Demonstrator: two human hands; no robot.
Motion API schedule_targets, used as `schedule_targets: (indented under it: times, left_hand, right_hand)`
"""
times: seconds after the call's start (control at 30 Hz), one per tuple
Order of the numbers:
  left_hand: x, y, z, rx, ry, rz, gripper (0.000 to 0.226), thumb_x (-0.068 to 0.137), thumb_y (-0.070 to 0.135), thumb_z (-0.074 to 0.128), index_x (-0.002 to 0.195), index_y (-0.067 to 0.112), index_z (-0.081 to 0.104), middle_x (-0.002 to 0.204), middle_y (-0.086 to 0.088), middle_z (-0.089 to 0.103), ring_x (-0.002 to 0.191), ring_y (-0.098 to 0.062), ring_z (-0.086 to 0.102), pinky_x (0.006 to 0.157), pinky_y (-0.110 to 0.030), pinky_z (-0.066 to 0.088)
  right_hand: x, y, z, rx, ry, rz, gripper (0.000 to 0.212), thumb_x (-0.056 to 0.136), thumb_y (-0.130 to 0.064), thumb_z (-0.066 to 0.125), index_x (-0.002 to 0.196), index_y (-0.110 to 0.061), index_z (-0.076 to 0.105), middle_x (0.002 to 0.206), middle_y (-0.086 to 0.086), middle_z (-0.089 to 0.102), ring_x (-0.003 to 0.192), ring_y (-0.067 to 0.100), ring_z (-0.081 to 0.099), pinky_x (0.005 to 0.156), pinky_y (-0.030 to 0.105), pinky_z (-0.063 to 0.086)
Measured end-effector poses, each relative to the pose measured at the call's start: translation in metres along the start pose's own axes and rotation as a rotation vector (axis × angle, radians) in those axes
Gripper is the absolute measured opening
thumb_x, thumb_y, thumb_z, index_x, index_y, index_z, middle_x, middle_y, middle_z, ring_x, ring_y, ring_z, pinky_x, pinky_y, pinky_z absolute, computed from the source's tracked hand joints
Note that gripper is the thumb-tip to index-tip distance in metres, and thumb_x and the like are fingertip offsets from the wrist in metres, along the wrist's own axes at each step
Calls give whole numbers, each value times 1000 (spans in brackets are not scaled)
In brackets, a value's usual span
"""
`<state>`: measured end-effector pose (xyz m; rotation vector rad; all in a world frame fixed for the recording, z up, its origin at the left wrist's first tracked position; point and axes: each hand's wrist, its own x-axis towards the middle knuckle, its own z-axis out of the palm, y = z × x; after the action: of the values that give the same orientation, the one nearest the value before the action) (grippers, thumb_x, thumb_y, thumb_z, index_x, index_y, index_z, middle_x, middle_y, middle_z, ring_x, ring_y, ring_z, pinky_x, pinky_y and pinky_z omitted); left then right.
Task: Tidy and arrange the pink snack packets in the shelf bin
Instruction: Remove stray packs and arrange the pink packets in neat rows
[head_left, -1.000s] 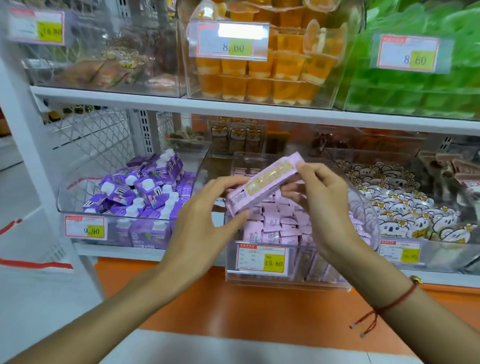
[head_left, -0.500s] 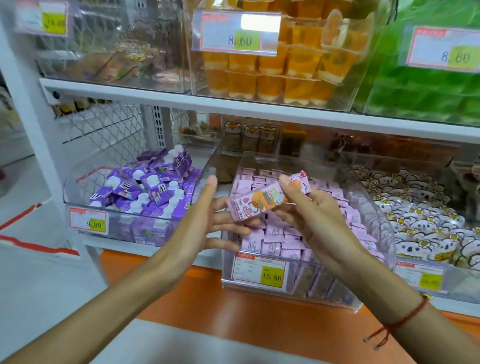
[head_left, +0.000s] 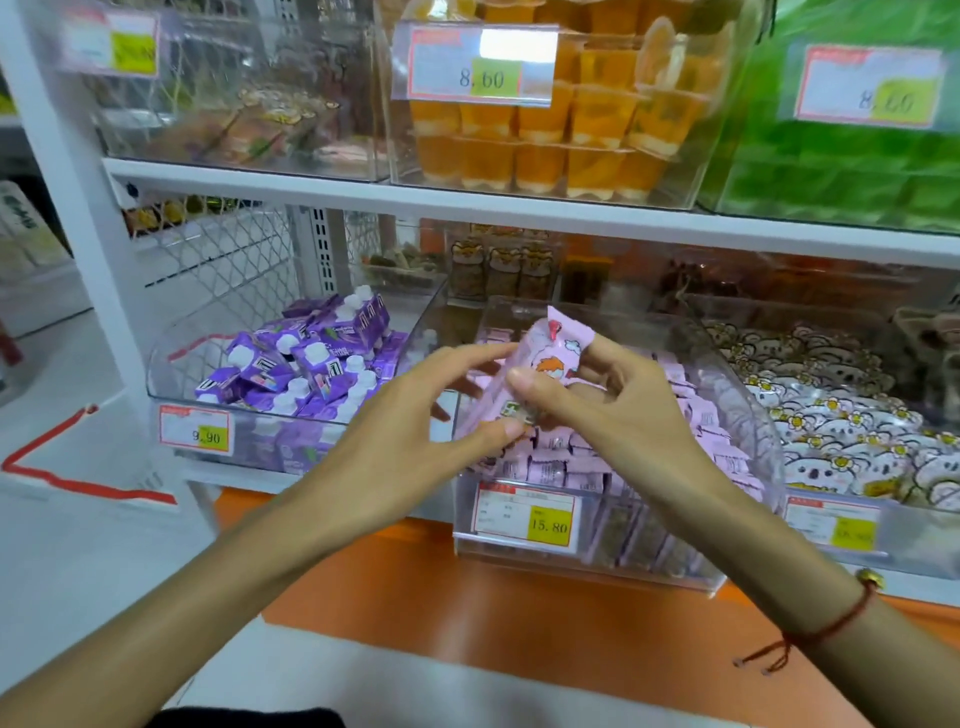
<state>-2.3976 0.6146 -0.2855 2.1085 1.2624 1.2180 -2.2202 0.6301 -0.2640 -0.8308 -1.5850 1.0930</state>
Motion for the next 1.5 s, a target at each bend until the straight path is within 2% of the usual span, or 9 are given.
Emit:
schedule_targets:
  times: [0.13, 0.2, 0.3, 0.43, 0.73, 0.93, 1.17, 1.33, 1.5]
  left_hand:
    - [3, -2, -3, -280, 62, 14, 56, 87, 26, 63, 136, 40, 39, 111, 33, 58, 102, 7, 59, 80, -8, 47]
    - [3, -7, -3, -323, 117, 9, 74, 88, 18, 63, 145, 42, 23, 114, 29, 52, 104, 11, 57, 80, -4, 43]
    - [2, -14, 5, -374, 40, 27, 75, 90, 13, 61, 143, 49, 22, 125, 17, 48, 109, -1, 59, 85, -13, 47]
    - [2, -21, 16, -280, 27, 63, 58, 88, 18, 67, 128, 49, 40, 121, 24, 48, 107, -6, 59, 86, -17, 49]
    - [0, -34, -11, 115, 14, 110, 42, 75, 33, 79, 107, 40, 52, 105, 22, 60, 93, -3, 61, 81, -19, 48]
    - [-7, -38, -6, 603, -42, 313, 37, 87, 47, 61, 117, 26, 63, 113, 10, 59, 102, -11, 49, 84, -33, 44]
    - [1, -34, 2, 801, -80, 482, 27, 88, 33, 64, 107, 14, 68, 103, 2, 68, 100, -22, 61, 78, -36, 51]
    - [6, -32, 1, 923, -153, 527, 37, 96, 39, 39, 89, 22, 72, 86, 11, 67, 102, -17, 58, 84, -34, 45]
    - [-7, -42, 5, 691, 7, 372, 22, 91, 36, 60, 106, 23, 70, 112, 11, 63, 111, -13, 52, 89, -28, 39]
  right_hand:
    - [3, 12, -4, -39, -35, 83, 57, 76, -34, 71, 128, -25, 50, 114, -3, 67, 95, 10, 68, 83, 25, 56]
    - [3, 26, -6, -365, -49, 44, 47, 84, -31, 67, 126, -27, 46, 117, -8, 60, 98, 7, 62, 83, 25, 53]
    - [0, 44, -7, -855, -174, -114, 27, 88, -36, 62, 111, -27, 54, 99, -14, 56, 94, 5, 47, 79, 28, 45]
    - [4, 49, -13, -1034, -270, -239, 17, 86, -46, 61, 93, -30, 59, 77, -19, 42, 83, 6, 34, 65, 24, 30]
    - [11, 49, -26, -998, -306, -136, 32, 83, -46, 65, 109, -27, 64, 85, -19, 49, 79, -8, 45, 63, 10, 32]
    - [7, 49, -23, -1018, -293, -173, 32, 85, -44, 63, 112, -26, 63, 85, -19, 45, 79, 0, 42, 64, 14, 32]
    - [5, 50, -22, -1013, -291, -197, 32, 87, -42, 62, 114, -25, 63, 87, -20, 45, 83, 2, 42, 67, 17, 33]
    - [5, 50, -22, -1014, -291, -197, 32, 87, -43, 62, 114, -26, 62, 85, -22, 44, 80, -7, 42, 64, 10, 32]
    - [9, 46, -22, -972, -302, -160, 23, 90, -39, 59, 107, -26, 66, 85, -19, 53, 78, -1, 50, 67, 23, 41]
